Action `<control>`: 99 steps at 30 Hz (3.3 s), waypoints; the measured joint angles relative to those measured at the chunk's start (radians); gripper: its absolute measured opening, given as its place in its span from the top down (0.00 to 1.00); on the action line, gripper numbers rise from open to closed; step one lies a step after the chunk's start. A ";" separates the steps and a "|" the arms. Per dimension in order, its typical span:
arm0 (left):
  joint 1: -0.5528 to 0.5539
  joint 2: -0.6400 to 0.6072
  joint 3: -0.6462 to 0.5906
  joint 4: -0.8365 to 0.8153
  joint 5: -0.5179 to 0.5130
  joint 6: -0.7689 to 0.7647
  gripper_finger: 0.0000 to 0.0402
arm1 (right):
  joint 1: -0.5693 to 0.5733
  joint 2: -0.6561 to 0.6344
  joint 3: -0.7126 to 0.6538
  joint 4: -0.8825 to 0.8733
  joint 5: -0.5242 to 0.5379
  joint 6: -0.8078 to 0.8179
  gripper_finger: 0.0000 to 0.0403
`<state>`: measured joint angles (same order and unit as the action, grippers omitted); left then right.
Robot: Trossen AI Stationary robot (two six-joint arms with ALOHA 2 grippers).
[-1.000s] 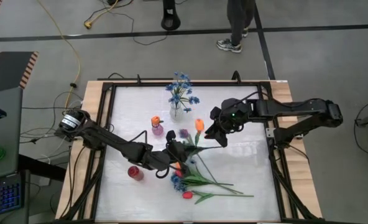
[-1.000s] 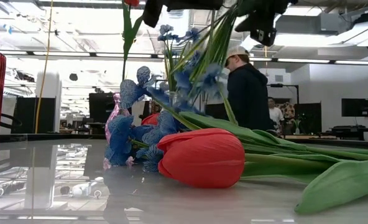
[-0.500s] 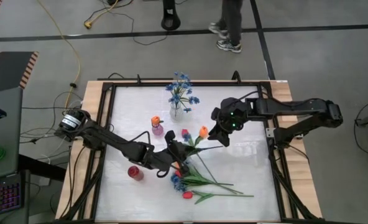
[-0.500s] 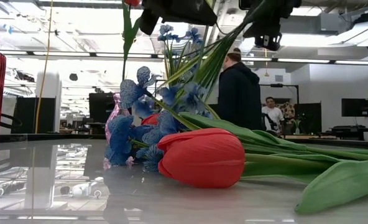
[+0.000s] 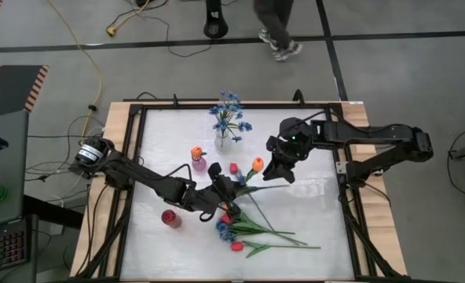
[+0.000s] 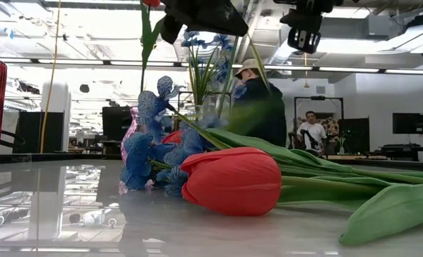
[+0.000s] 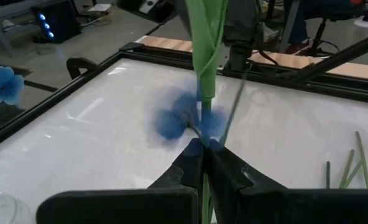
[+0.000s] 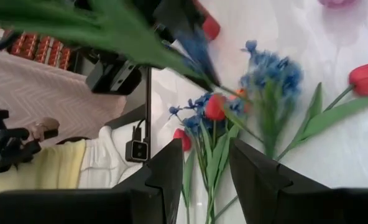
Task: Sort flowers into vase by color
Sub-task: Put the top orange tulip into the purple vase
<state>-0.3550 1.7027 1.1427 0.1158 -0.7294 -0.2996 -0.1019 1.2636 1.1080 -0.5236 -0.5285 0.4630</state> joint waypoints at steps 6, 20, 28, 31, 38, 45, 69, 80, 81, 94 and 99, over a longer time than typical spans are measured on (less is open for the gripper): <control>0.000 0.000 0.000 0.002 0.000 0.027 1.00 | 0.022 0.000 0.000 0.000 0.002 0.000 0.61; -0.035 -0.138 0.000 -0.054 -0.062 0.142 1.00 | 0.023 0.000 0.000 0.000 0.004 -0.001 0.61; -0.100 -0.262 0.000 -0.198 -0.304 0.183 1.00 | 0.023 0.000 0.000 0.000 0.007 -0.003 0.61; -0.134 -0.285 0.000 -0.253 -0.384 0.176 1.00 | 0.023 0.000 0.000 0.000 0.016 -0.004 0.61; -0.230 -0.292 0.000 -0.397 -0.577 0.012 1.00 | 0.023 0.000 0.000 0.000 0.037 -0.004 0.61; -0.332 -0.292 0.000 -0.625 -0.689 -0.241 1.00 | 0.023 0.000 0.000 0.000 0.037 -0.004 0.61; -0.214 -0.328 -0.095 -1.672 -0.844 -1.498 1.00 | 0.023 0.000 0.000 0.000 0.070 -0.003 0.61; -0.192 -0.329 -0.170 -1.669 -0.845 -1.658 1.00 | 0.023 0.000 0.000 0.000 0.070 -0.001 0.61; -0.196 -0.330 -0.170 -1.669 -0.845 -1.658 1.00 | 0.023 0.000 0.000 0.000 0.070 0.000 0.61; -0.330 -0.336 -0.057 -1.633 -0.843 -1.546 1.00 | 0.022 0.000 0.000 0.000 0.070 0.000 0.61; -0.348 -0.336 -0.022 -1.480 -0.838 -1.364 1.00 | 0.022 0.000 0.000 0.000 0.070 0.000 0.61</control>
<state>-0.7026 1.3663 1.1210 -1.3643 -1.5670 -1.6633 -0.0799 1.2636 1.1080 -0.5231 -0.4587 0.4625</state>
